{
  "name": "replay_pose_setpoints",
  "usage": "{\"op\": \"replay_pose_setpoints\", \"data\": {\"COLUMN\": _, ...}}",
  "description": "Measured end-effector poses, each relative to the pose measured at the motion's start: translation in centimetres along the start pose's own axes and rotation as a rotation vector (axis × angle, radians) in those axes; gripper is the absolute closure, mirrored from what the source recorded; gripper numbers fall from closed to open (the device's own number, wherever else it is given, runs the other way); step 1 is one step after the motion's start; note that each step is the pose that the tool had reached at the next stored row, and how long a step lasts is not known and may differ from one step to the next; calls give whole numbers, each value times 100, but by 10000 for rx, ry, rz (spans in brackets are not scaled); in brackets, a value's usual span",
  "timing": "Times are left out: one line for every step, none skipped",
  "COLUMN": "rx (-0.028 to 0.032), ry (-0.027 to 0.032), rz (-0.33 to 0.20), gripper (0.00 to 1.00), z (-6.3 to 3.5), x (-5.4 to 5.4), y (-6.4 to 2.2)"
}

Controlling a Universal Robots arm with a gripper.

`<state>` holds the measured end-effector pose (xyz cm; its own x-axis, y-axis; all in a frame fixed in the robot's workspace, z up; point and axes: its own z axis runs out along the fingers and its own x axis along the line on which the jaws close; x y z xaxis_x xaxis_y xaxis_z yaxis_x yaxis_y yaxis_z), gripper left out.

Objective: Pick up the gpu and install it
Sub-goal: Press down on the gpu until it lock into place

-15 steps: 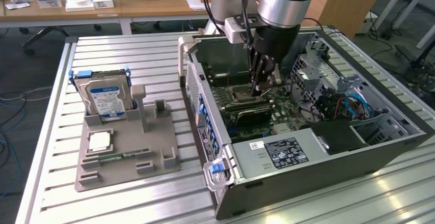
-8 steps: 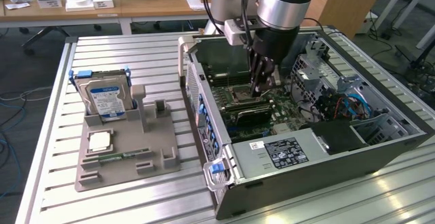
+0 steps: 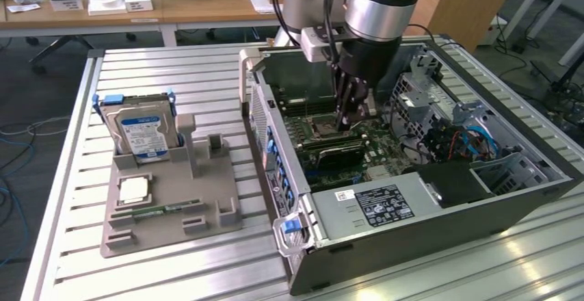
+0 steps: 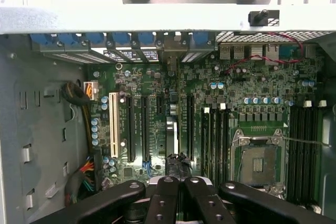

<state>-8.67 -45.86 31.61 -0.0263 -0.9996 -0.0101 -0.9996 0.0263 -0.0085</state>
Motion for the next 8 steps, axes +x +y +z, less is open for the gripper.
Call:
{"op": "replay_pose_setpoints", "data": {"rx": -1, "ry": 2, "rz": 0, "gripper": 89, "z": 8, "x": 0, "y": 0}}
{"op": "replay_pose_setpoints", "data": {"rx": -1, "ry": 1, "rz": 0, "gripper": 89, "z": 16, "x": 0, "y": 0}}
{"op": "replay_pose_setpoints", "data": {"rx": -1, "ry": 2, "rz": 0, "gripper": 89, "z": 20, "x": 0, "y": 0}}
{"op": "replay_pose_setpoints", "data": {"rx": -2, "ry": 4, "rz": 1, "gripper": 89, "z": 22, "x": 0, "y": 0}}
{"op": "replay_pose_setpoints", "data": {"rx": -2, "ry": 5, "rz": 0, "gripper": 89, "z": 23, "x": 0, "y": 0}}
{"op": "replay_pose_setpoints", "data": {"rx": -2, "ry": 4, "rz": 0, "gripper": 89, "z": 26, "x": 0, "y": 0}}
{"op": "replay_pose_setpoints", "data": {"rx": -1, "ry": 3, "rz": 0, "gripper": 89, "z": 28, "x": 0, "y": 0}}
{"op": "replay_pose_setpoints", "data": {"rx": -2, "ry": 4, "rz": 0, "gripper": 89, "z": 28, "x": 0, "y": 0}}
